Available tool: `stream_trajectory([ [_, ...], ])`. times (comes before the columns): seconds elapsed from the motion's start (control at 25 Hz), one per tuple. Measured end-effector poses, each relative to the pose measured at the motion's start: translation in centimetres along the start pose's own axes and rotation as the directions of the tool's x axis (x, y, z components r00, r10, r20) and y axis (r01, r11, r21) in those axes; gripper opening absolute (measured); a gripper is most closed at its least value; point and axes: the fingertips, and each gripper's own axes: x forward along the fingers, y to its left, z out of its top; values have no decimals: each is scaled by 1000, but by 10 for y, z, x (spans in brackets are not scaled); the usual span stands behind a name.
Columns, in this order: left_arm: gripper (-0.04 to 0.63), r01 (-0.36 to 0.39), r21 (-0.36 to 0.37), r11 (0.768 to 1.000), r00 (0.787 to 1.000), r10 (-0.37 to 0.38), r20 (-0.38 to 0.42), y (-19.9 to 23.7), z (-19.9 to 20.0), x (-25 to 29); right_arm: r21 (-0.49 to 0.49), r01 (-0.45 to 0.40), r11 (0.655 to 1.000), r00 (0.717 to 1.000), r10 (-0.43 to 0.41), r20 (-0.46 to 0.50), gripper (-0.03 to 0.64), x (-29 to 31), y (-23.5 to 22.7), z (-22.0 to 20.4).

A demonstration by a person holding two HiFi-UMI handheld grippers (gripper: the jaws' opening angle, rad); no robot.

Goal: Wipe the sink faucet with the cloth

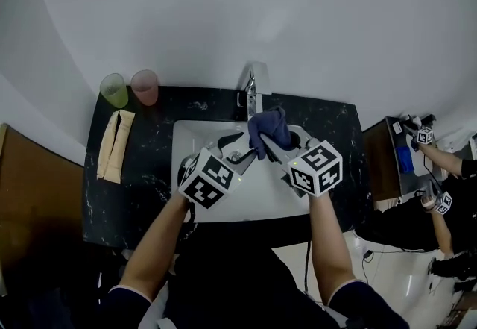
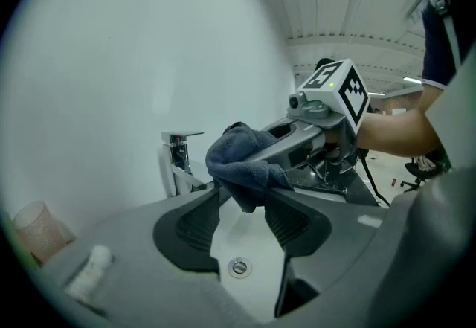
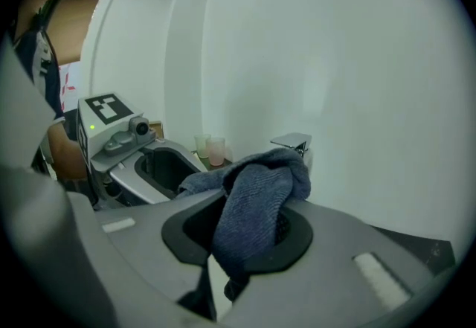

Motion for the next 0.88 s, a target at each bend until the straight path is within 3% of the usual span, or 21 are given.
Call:
stream_trajectory([
  [0.28, 278, -26, 155, 988, 999, 20, 44, 1, 39, -11, 48, -163, 985, 981, 157, 112, 75, -9, 12, 39],
  [0.52, 301, -72, 260, 963, 997, 69, 20, 5, 46, -15, -11, -271, 963, 961, 271, 47, 72, 4, 32, 49],
  [0.76, 291, -112, 244, 963, 993, 99, 63, 15, 45, -21, 74, -346, 935, 938, 341, 68, 72, 11, 42, 57],
  [0.88, 206, -128, 212, 969, 991, 118, 61, 24, 39, -23, 120, -349, 930, 934, 335, 122, 86, 13, 39, 61],
])
